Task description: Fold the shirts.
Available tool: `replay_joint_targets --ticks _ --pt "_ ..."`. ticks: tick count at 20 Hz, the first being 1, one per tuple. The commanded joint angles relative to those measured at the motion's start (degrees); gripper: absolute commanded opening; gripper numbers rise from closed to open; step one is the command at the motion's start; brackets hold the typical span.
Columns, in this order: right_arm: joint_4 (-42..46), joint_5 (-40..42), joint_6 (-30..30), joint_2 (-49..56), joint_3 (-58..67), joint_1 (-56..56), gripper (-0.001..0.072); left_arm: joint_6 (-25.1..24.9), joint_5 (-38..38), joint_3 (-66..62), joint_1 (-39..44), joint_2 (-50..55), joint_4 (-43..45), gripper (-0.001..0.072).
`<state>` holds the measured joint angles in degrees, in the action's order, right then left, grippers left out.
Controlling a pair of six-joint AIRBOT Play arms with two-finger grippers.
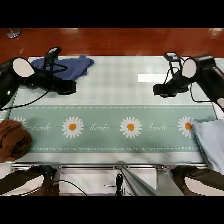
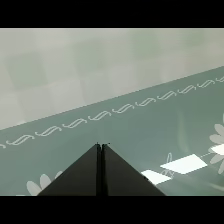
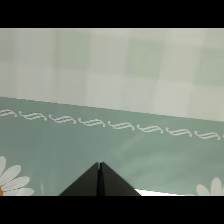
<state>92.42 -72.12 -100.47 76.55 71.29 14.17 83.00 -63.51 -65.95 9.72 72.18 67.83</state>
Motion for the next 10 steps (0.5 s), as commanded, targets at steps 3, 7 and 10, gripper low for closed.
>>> replay_joint_targets --ticks 3,7,10 --pt "2.3 -0.5 -1.3 1.7 -0.2 1.3 0.0028 0.6 -0.7 0.6 -0.9 0.7 0.8 0.0017" --pt "2.6 -0.5 -1.3 1.7 -0.2 1.4 0.0028 0.6 -0.6 0.6 -0.7 0.8 0.8 0.0017" --pt "2.6 -0.5 -1.3 1.7 -0.2 1.4 0.0028 0.6 -0.7 0.6 -0.7 0.8 0.8 0.0017"
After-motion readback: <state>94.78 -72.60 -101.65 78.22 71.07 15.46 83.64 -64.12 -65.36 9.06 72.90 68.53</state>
